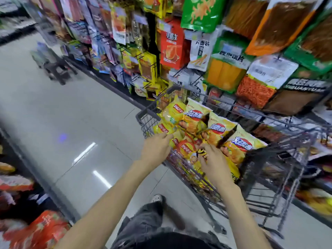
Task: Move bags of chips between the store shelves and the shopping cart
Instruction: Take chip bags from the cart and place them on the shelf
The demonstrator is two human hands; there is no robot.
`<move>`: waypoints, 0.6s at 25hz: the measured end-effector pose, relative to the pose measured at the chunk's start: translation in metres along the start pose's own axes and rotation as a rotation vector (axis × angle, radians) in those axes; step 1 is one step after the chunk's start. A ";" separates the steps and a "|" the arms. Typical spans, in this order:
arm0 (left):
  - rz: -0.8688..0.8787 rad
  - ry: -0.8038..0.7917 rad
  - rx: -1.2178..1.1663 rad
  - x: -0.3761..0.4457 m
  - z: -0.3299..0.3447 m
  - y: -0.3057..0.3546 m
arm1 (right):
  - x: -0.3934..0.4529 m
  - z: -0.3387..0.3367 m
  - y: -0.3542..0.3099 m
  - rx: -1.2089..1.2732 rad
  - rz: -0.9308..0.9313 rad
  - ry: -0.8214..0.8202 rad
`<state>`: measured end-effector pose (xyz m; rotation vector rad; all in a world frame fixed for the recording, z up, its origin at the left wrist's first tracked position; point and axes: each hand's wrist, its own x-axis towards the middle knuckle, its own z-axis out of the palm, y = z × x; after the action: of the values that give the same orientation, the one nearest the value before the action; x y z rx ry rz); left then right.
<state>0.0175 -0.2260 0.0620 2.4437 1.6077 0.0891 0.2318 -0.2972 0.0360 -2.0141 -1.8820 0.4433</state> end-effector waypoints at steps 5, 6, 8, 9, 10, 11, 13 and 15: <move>0.220 -0.095 0.022 0.075 0.006 -0.015 | 0.013 0.011 0.010 0.027 0.286 0.044; 0.268 -0.125 0.034 0.086 0.011 -0.013 | 0.008 0.014 0.016 0.025 0.348 0.047; 0.363 -0.206 0.063 0.103 0.024 -0.004 | -0.004 0.019 0.031 0.046 0.460 0.053; 0.395 -0.230 0.061 0.109 0.032 -0.001 | -0.010 0.021 0.037 0.051 0.515 0.052; 0.420 -0.257 0.057 0.115 0.039 0.003 | -0.014 0.023 0.043 0.053 0.564 0.045; 0.453 -0.287 0.051 0.123 0.050 0.008 | -0.018 0.026 0.052 0.057 0.616 0.035; 0.493 -0.383 0.061 0.136 0.073 0.017 | -0.020 0.032 0.067 0.089 0.679 0.035; 0.504 -0.466 0.097 0.148 0.093 0.026 | -0.019 0.038 0.081 0.116 0.720 0.017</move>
<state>0.1155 -0.1143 -0.0331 2.6230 0.8080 -0.4536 0.2855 -0.3193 -0.0345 -2.5487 -1.0317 0.6861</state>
